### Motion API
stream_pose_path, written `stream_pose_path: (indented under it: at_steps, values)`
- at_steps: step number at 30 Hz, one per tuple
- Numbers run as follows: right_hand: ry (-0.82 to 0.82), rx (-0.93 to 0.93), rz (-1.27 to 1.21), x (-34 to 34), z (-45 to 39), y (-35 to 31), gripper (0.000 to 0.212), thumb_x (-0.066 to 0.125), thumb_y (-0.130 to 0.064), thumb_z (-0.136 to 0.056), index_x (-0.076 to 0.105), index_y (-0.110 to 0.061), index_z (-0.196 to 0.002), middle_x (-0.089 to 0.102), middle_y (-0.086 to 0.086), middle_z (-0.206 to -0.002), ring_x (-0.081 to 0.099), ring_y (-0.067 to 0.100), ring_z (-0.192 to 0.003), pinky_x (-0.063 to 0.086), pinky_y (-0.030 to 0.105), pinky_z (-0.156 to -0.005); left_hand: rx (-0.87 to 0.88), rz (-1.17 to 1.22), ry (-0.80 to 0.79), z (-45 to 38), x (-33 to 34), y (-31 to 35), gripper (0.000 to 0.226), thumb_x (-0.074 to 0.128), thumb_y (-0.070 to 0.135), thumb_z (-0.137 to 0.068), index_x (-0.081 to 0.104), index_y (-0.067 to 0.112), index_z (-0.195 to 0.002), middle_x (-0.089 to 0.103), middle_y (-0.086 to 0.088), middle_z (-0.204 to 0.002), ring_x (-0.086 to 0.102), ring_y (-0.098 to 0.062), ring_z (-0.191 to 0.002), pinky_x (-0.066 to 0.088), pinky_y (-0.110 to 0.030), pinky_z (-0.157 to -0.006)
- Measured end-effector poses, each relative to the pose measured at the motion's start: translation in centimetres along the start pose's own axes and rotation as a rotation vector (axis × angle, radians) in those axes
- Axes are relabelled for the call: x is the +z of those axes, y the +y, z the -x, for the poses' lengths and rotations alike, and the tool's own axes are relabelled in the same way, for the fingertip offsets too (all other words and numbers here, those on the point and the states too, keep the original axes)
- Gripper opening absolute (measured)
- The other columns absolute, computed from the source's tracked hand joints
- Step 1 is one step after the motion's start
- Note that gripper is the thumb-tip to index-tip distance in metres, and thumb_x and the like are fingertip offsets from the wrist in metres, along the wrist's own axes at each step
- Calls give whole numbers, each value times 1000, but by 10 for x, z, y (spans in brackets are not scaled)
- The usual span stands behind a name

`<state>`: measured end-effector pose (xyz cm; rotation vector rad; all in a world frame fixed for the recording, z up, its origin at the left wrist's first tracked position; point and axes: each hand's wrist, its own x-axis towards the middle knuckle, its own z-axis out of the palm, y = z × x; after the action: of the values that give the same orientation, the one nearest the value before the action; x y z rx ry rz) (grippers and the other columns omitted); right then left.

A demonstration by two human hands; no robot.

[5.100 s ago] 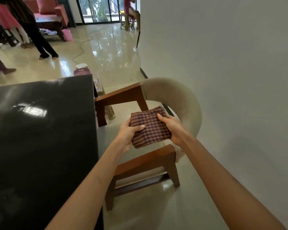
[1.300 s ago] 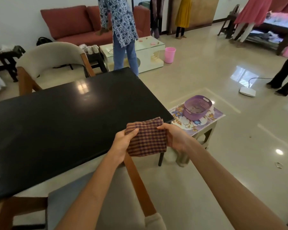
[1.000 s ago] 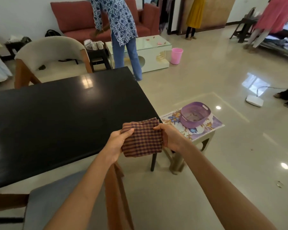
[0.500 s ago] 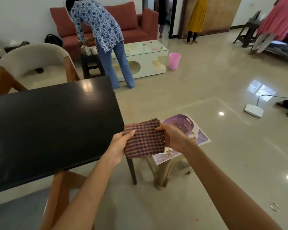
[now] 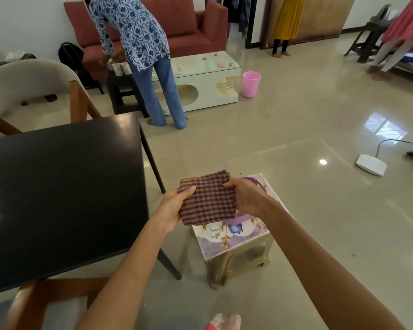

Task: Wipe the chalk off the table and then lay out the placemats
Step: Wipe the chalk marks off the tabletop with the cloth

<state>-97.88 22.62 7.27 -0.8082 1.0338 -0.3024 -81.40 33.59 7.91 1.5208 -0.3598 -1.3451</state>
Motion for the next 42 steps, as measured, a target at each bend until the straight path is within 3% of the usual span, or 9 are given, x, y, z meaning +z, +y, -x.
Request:
stream_pose_path:
  at_steps: [2,5,10,16,21,26,35,39,42]
  values:
    - [-17,33,34,-14,-20,-18,25,45,-17,-98,57,-6,-117,66,12,-114,62,28,-107,51,39,-73,-24,43,36,-24,16,5,23,64,22,-90,65,9,-108,71,-9,-106,67,-23,-98,54,-34,-76]
    - [-45,34,48,-35,-43,-42,30,47,-16,-98,56,-3,-124,66,11,-109,63,25,-100,53,40,-83,-44,108,62,-52,38,11,23,63,19,-90,65,7,-109,72,-10,-103,68,-23,-94,56,-35,-74]
    - [-77,61,92,-64,-69,-79,32,49,-17,-97,57,-1,-124,66,10,-105,63,24,-95,54,38,-80,-61,160,115,-84,75,24,16,60,18,-93,65,11,-107,72,-10,-102,70,-23,-89,57,-33,-62]
    - [-139,102,162,-105,-96,-118,29,50,-16,-97,59,0,-120,67,10,-103,64,23,-91,53,34,-70,-2,149,215,-108,122,36,15,60,19,-92,65,16,-107,71,-8,-104,68,-22,-94,55,-35,-72]
    - [-286,64,307,-133,-116,-157,19,46,-12,-98,59,-8,-112,64,4,-89,61,16,-76,52,29,-62,43,261,337,-125,161,34,17,61,18,-92,66,13,-107,72,-9,-102,69,-22,-90,56,-33,-70]
    - [-391,85,383,-152,-143,-177,21,47,-10,-98,60,-6,-114,65,6,-92,63,19,-83,54,35,-77,92,355,425,-137,188,31,18,60,16,-92,67,9,-108,71,-11,-104,68,-24,-93,56,-33,-74]
    - [-502,140,484,-125,-203,-195,18,47,-10,-98,62,-9,-108,68,5,-91,65,19,-83,54,35,-75,80,390,544,-168,167,37,25,56,23,-95,64,8,-114,70,-12,-108,67,-27,-98,55,-39,-82]
    - [-543,162,571,-98,-233,-198,24,49,-13,-98,61,-8,-119,66,10,-107,63,23,-100,53,37,-85,44,431,582,-181,151,40,29,51,27,-98,57,9,-120,65,-13,-116,62,-30,-106,52,-42,-88]
    - [-599,193,629,-78,-251,-199,26,52,-16,-98,61,-8,-121,67,10,-109,63,24,-103,53,37,-85,28,489,642,-185,143,37,30,49,28,-98,54,11,-122,63,-14,-117,61,-32,-107,53,-41,-85]
